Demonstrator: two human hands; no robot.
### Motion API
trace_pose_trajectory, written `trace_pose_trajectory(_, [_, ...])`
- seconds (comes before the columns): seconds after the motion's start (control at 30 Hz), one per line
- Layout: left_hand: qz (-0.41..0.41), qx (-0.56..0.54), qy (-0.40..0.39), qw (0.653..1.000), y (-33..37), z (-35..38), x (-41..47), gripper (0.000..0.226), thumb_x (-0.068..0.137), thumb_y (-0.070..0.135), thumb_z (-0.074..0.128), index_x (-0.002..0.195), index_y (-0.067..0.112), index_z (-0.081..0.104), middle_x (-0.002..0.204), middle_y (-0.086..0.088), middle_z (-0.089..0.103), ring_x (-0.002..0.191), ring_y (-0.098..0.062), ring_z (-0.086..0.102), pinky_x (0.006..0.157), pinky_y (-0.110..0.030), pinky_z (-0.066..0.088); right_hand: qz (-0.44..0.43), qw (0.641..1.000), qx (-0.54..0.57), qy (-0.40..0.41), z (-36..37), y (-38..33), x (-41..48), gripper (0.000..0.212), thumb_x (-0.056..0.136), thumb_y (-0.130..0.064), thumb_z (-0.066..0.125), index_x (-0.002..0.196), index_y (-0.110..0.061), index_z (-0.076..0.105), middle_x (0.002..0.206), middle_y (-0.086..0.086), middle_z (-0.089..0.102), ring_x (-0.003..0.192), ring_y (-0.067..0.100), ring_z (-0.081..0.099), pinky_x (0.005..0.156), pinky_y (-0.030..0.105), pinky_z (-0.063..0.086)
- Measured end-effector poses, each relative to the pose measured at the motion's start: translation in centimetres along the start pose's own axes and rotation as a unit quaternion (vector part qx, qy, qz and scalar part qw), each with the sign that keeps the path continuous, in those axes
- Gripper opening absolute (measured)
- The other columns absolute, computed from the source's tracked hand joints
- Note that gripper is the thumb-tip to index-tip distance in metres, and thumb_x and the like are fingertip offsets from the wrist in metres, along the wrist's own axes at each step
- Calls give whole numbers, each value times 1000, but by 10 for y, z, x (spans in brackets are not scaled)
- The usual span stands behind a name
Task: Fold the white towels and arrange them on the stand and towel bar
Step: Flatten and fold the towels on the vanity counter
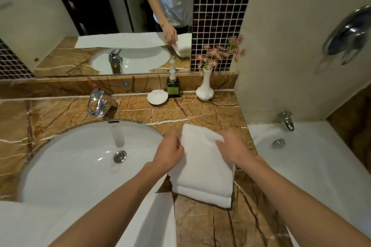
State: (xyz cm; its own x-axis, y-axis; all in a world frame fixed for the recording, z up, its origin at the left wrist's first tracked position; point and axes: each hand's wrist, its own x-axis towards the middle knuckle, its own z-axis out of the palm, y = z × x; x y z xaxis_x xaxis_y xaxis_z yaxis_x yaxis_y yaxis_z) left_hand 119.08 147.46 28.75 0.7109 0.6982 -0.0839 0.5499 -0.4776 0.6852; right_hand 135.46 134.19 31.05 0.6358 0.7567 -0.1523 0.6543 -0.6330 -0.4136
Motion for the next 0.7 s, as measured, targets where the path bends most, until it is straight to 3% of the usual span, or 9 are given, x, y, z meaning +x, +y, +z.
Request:
trace_pose_trajectory(0.1, [-11,-43,0,999,3,-7,4,44,86,9,52,129,17,41,90,-1,56,79,-19,56,66,-35,47,-13,999,10,40,-6,-13,-14,20,92,-27,55,106,-15,60,112,7,55,110,26,49,98,43,40])
trace_pose_trajectory(0.17, [1,-53,-14,998,6,-14,5,69,86,10,55,146,25,24,120,-6,52,102,-24,56,83,-38,50,-47,997,24,49,-7,-18,-28,23,90,-29,56,108,-16,56,112,3,53,107,23,48,96,40,39])
trace_pose_trajectory(0.2, [21,-34,-20,999,7,-18,5,77,86,10,57,149,30,16,137,-8,41,117,-26,50,92,-39,47,-66,996,36,49,-7,-19,-36,23,90,-29,56,110,-17,55,112,1,52,106,21,48,94,39,40])
trace_pose_trajectory(0.27, [86,34,-18,996,9,-27,2,82,86,14,62,149,35,13,150,-5,23,125,-31,44,94,-41,46,-93,993,53,41,-6,-21,-52,25,89,-25,56,114,-19,53,114,-1,52,106,20,49,93,40,41])
trace_pose_trajectory(0.37, [196,147,-27,969,13,-39,-8,68,86,23,66,144,32,31,147,-3,31,107,-26,57,84,-34,49,-114,991,50,46,-3,-23,-74,24,88,-17,55,111,-21,52,112,-1,52,103,22,49,89,41,42])
trace_pose_trajectory(0.47, [263,227,-27,937,18,-50,-24,38,87,28,65,124,25,55,128,0,52,108,-23,55,76,-30,44,-110,992,24,60,-2,-24,-101,24,89,-15,55,112,-23,53,111,-1,55,100,21,50,82,35,41])
trace_pose_trajectory(0.53, [280,250,-10,927,20,-54,-45,29,87,28,64,116,23,60,117,0,57,104,-24,56,71,-32,45,-114,991,5,72,0,-22,-121,25,90,-14,53,113,-23,53,110,-2,56,99,20,51,78,33,40])
trace_pose_trajectory(0.7, [243,254,24,936,16,-54,-111,30,88,22,61,117,26,61,118,2,58,102,-24,59,68,-35,48,-105,990,2,97,11,-29,-176,27,91,-14,50,116,-23,52,113,-2,55,103,20,50,84,35,45])
